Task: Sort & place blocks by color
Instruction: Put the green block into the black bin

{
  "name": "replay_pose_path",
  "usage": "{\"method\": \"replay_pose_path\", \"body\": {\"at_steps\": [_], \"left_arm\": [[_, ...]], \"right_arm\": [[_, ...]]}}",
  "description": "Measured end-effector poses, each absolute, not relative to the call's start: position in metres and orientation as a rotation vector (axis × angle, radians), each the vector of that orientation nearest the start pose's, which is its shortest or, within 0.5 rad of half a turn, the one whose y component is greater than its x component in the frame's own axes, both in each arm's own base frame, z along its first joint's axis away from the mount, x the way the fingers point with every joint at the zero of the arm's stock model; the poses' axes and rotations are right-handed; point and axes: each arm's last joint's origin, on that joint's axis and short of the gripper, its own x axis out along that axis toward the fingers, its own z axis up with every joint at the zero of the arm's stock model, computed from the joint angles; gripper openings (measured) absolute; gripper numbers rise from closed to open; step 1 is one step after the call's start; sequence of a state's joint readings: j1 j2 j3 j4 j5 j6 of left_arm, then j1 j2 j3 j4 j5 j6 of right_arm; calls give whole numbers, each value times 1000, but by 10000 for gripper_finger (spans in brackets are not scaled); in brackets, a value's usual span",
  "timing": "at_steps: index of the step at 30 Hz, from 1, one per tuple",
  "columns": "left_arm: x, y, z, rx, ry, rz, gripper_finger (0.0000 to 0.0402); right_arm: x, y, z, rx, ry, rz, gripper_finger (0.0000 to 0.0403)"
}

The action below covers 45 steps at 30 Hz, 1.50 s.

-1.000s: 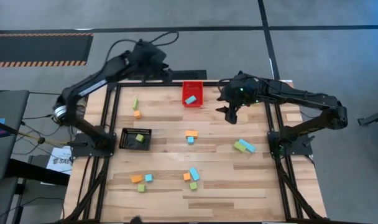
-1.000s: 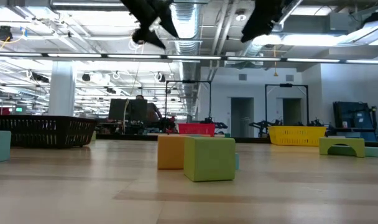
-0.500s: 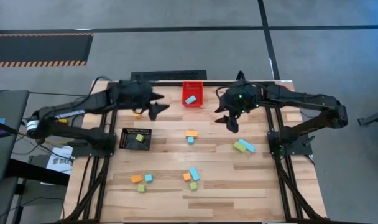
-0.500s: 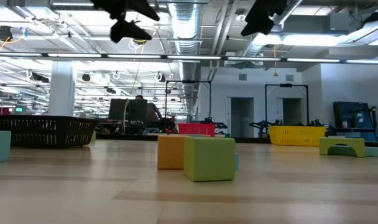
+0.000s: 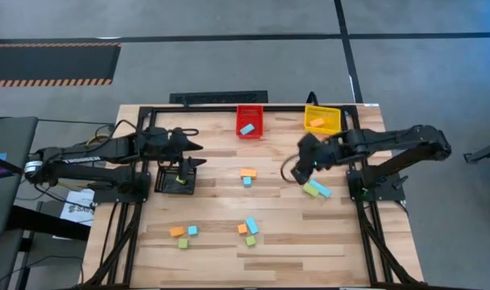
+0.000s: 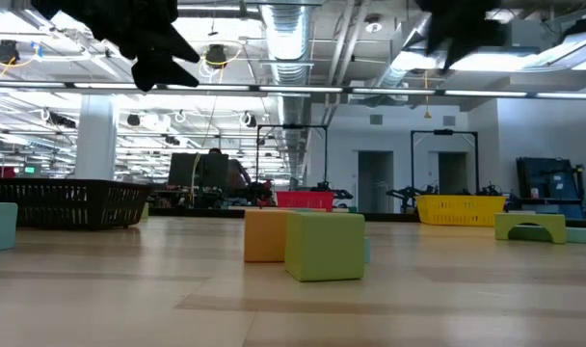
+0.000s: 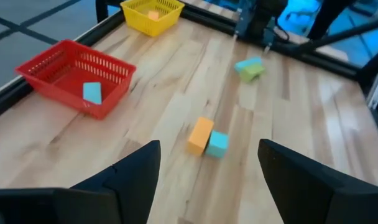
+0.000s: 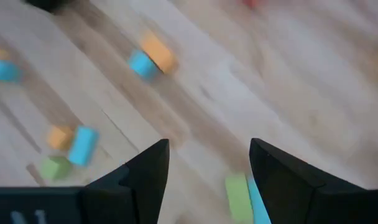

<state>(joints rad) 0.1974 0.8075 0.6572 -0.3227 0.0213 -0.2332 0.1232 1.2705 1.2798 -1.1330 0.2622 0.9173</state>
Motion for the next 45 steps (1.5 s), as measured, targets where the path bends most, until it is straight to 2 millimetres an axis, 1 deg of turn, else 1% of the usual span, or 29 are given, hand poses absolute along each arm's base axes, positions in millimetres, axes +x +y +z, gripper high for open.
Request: {"method": "replay_pose_path", "body": {"at_steps": [3, 7, 9, 11, 17, 22, 26, 32, 38, 41, 45], "left_arm": [[173, 33, 273, -219, 445, 176, 254], [178, 31, 279, -180, 385, 61, 254], [179, 30, 282, -175, 345, 32, 254], [180, 31, 283, -173, 336, 29, 254], [182, 33, 283, -205, 329, 108, 254], [183, 35, 282, -239, 330, 161, 254], [182, 37, 282, -274, 322, 209, 254], [181, 42, 282, -320, 312, 260, 254], [180, 46, 282, -331, 306, 289, 254], [180, 48, 282, -335, 304, 297, 254], [180, 49, 282, -336, 303, 304, 254]], "right_arm": [[223, 35, 311, 638, 1041, -678, 244], [219, 46, 283, 618, 1131, -656, 244], [217, 46, 269, 591, 1179, -649, 244], [216, 46, 258, 565, 1183, -633, 244], [206, 38, 222, 501, 1188, -586, 244], [201, 34, 193, 482, 1203, -547, 244], [197, 31, 179, 483, 1223, -516, 244], [194, 33, 170, 467, 1223, -492, 244], [188, 36, 153, 462, 1228, -469, 244], [185, 38, 147, 452, 1221, -464, 244], [185, 43, 146, 405, 1176, -453, 239]]}}
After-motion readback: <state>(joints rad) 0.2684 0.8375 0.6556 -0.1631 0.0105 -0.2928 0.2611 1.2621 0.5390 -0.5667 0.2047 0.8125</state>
